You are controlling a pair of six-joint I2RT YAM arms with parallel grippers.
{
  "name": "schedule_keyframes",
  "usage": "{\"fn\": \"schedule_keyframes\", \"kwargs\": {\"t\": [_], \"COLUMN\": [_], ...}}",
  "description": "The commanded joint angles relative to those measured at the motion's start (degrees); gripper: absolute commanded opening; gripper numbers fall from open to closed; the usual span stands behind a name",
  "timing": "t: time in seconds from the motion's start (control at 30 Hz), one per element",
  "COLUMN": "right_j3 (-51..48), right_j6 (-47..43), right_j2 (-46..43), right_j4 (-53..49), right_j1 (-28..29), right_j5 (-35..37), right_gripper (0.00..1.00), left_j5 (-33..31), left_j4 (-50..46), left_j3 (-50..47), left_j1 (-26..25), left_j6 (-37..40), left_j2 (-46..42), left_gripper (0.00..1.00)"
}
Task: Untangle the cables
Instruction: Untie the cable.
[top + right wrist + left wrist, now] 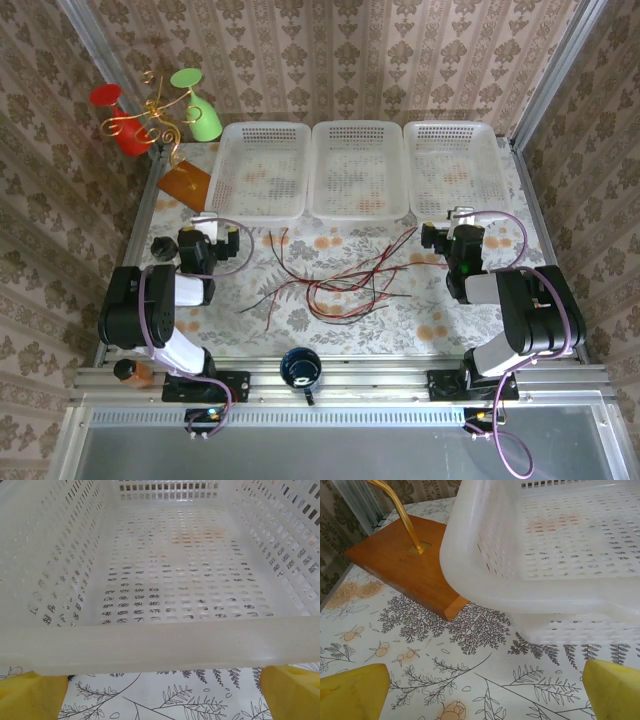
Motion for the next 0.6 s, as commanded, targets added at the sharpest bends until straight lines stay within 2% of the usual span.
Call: {"fn": "schedule_keyframes", "kwargs": {"t": [0.0,0.57], "right_j3": [0.96,0.96], "right_j6": [-0.26,-0.26], "right_j2": [0.08,0.01], "right_j4": [2.24,2.15], "right_j1": [0.11,0.11], "right_j5": [-0.72,-0.74], "right_gripper": [1.00,1.00], "left_j5": [-0.56,-0.39], "left_j4": [0.36,-0.38], "left_j3": [0.99,1.31], "left_j1": [-0.35,0.60], "left_j6": [0.01,-1.09], "left_j2": [-1.05,-1.00], "left_gripper": [1.00,1.00]}}
